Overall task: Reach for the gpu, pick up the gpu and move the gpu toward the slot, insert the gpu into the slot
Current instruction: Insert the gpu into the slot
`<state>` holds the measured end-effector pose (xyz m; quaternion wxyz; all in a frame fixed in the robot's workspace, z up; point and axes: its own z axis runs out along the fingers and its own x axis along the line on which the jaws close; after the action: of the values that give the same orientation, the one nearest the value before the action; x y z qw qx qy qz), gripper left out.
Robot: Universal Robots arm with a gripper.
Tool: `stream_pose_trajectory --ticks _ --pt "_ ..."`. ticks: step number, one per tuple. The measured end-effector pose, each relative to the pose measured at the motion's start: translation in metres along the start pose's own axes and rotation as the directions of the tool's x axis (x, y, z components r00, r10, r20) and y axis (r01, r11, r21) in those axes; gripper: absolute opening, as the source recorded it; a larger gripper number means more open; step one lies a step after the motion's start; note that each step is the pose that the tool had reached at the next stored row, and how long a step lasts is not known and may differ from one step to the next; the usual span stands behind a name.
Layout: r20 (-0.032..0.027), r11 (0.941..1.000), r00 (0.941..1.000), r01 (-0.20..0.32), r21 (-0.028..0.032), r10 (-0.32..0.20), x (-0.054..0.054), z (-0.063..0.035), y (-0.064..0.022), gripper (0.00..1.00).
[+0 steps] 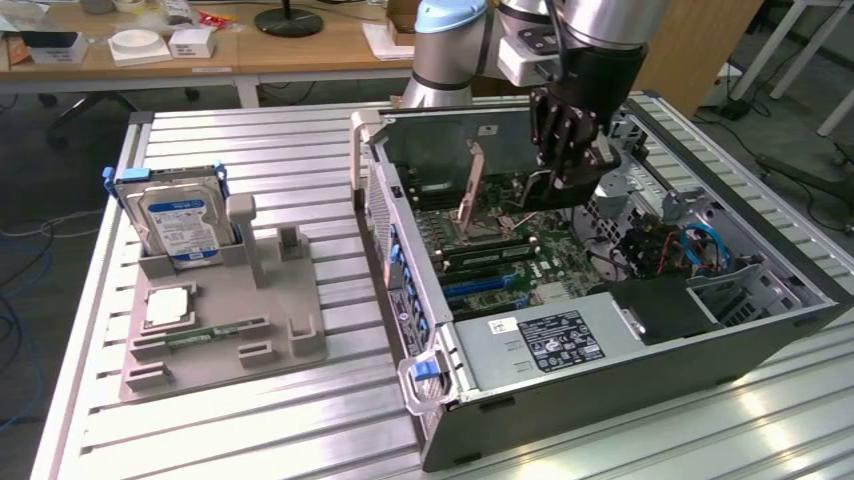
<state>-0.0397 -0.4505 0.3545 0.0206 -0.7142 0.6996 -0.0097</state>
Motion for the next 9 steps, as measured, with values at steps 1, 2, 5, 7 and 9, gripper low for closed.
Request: stream_pose_trajectory --ticks 1,2,5,7,9 --pt "0.0 1.0 1.0 0.0 0.0 0.0 0.0 0.0004 0.0008 0.27" --pt "0.0001 1.0 1.0 0.0 0.0 0.0 0.0 0.0008 0.0019 0.27" --pt "-0.0001 1.0 1.0 0.0 -0.0001 0.0 0.0001 0.0017 0.0037 0.27" --pt "0.0001 1.0 1.0 0.0 0.0 0.0 0.0009 0.0021 0.0042 0.27" --pt "0.0 1.0 1.0 0.0 0.0 0.0 0.0017 0.0023 0.0048 0.27"
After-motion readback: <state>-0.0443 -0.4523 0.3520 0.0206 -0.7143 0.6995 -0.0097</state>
